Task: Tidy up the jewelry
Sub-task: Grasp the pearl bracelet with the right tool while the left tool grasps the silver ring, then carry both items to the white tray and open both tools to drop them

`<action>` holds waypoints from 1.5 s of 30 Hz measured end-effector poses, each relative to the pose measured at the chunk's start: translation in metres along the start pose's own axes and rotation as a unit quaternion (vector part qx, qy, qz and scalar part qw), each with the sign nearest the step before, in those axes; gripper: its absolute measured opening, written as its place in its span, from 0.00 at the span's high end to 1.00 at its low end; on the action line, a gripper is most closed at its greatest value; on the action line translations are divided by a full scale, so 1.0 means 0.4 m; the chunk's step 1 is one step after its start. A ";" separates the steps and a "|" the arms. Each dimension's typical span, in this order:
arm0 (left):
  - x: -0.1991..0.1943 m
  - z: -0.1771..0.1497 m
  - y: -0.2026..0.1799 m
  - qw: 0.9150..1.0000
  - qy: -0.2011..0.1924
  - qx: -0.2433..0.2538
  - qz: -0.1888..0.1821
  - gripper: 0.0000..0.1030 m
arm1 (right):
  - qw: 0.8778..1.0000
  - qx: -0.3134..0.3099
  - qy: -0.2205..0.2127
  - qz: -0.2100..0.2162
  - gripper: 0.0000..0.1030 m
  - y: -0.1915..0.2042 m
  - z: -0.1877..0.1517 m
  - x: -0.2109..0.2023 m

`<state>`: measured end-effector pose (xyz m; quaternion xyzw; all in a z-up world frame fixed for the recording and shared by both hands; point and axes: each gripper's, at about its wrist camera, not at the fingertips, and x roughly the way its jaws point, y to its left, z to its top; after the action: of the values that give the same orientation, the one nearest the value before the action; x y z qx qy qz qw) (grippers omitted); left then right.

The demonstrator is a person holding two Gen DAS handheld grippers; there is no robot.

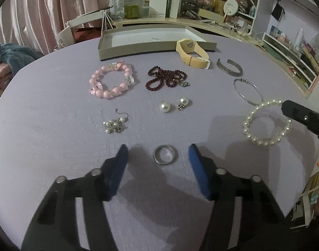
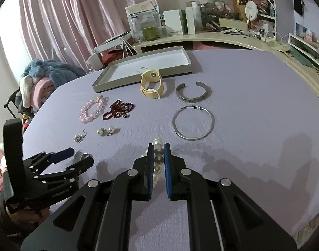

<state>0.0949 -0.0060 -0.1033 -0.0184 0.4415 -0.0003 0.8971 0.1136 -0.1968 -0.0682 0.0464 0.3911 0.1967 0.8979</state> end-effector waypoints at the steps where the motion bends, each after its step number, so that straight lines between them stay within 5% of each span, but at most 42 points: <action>1: 0.002 0.001 -0.004 1.000 -0.002 0.004 0.005 0.53 | 1.000 0.001 0.000 0.001 0.90 -0.001 0.001 0.000; 4: 0.005 0.004 -0.012 1.000 -0.011 0.011 0.010 0.78 | 1.000 0.002 0.000 0.003 0.90 0.000 0.001 0.000; 20: -0.088 0.076 0.063 0.998 -0.061 -0.026 -0.008 0.79 | 0.999 -0.011 -0.038 0.022 0.90 0.022 0.079 -0.042; 33: -0.130 0.329 0.127 0.993 -0.115 -0.028 -0.019 0.79 | 0.994 -0.041 -0.095 0.026 0.91 0.035 0.332 -0.027; 45: 0.010 0.617 0.149 0.993 -0.115 -0.009 -0.015 0.79 | 0.994 -0.050 -0.095 0.037 0.90 0.033 0.582 0.180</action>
<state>0.2918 0.0615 0.0420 -0.0331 0.3352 -0.0071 0.9416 0.3215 -0.1403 0.0462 0.0348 0.2918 0.2439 0.9242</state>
